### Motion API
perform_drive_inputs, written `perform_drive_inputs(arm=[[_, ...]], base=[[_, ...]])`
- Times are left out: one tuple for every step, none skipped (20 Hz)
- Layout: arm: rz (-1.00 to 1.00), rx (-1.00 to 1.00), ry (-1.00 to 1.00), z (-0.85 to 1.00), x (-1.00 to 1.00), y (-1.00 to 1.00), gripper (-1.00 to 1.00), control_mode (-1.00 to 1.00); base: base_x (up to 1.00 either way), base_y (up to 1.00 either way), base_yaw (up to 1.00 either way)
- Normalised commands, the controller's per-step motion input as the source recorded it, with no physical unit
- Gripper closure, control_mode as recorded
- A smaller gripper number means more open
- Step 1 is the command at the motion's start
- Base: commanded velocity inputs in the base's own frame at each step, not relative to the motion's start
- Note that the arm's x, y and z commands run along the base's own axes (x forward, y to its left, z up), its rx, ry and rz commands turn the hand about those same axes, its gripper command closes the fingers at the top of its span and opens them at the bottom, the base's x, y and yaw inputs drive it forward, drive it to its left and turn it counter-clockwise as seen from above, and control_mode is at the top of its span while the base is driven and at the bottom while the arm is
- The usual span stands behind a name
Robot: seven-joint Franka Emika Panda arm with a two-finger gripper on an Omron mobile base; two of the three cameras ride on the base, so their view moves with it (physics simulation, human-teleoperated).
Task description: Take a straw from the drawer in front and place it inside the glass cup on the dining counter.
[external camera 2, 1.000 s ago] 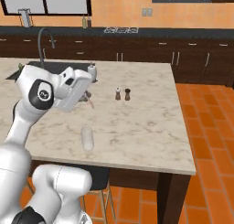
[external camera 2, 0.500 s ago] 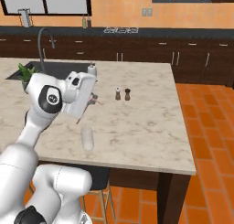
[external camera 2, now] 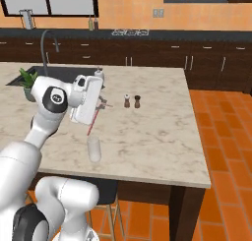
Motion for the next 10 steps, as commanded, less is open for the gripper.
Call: perform_drive_inputs(arm=[[0.0,-0.02,0.12,0.0,0.0,0.04,1.0,-1.0],[0.0,-0.02,0.1,0.0,0.0,0.04,1.0,-1.0],[0.0,-0.01,0.09,0.0,0.0,0.04,1.0,-1.0],[0.0,0.0,0.08,-0.03,0.08,0.04,1.0,-1.0],[0.0,0.0,0.09,-0.04,0.14,0.07,1.0,-1.0],[0.0,0.0,0.12,-0.09,0.21,0.1,1.0,-1.0],[0.0,0.0,0.11,-0.11,0.24,0.16,1.0,-1.0],[0.0,0.0,0.11,-0.12,0.26,0.21,1.0,-1.0],[0.0,0.0,0.11,-0.17,0.34,0.21,1.0,-1.0],[0.0,-0.01,0.09,-0.22,0.36,0.18,1.0,-1.0]], base=[[0.0,0.0,0.0],[0.0,0.0,0.0],[0.0,0.0,0.0],[0.0,0.0,0.0],[0.0,0.0,0.0],[0.0,0.0,0.0],[0.0,0.0,0.0],[0.0,0.0,0.0],[0.0,0.0,0.0],[0.0,0.0,0.0]])
